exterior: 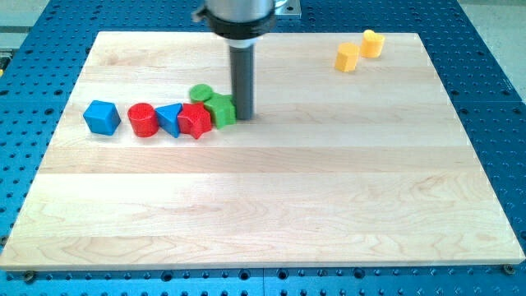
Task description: Move the green blocks diagonal to the bottom left of the yellow hexagon
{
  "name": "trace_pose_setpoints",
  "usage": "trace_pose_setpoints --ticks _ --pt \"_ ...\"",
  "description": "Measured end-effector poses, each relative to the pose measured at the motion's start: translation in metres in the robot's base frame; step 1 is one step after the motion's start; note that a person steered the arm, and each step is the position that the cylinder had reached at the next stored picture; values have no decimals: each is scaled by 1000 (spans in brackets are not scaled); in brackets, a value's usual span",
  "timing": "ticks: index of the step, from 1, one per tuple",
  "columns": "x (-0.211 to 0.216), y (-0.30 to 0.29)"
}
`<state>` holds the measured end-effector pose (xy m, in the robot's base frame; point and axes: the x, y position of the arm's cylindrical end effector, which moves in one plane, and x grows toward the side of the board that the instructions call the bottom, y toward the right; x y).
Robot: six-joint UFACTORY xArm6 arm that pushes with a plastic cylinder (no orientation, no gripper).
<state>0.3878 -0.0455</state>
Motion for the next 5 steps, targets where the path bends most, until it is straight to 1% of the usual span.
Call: trace_pose_setpoints --ticks 1,2,3,4,5 --pt "0 -2" --pt "3 26" --pt "19 -33" --pt "-11 -84" --pt "-40 -95"
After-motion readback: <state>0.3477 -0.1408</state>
